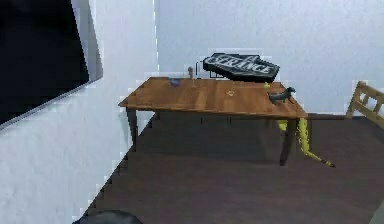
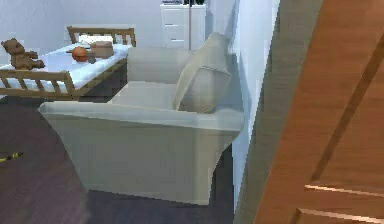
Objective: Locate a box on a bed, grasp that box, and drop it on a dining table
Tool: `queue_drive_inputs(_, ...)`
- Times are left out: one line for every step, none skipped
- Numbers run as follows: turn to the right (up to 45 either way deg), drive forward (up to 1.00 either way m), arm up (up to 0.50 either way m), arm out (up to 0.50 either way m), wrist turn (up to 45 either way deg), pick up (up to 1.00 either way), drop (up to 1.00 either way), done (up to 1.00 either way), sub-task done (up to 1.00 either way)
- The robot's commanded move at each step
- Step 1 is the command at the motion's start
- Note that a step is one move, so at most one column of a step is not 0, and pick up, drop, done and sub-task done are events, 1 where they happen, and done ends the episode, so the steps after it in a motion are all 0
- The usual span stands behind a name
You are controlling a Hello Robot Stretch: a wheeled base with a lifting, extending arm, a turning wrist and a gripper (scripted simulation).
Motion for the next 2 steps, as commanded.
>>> queue_drive_inputs(30.0,0.00,0.00,0.00,0.0,0.00,0.00,0.00,0.00)
queue_drive_inputs(0.0,1.00,0.00,0.00,0.0,0.00,0.00,0.00,0.00)
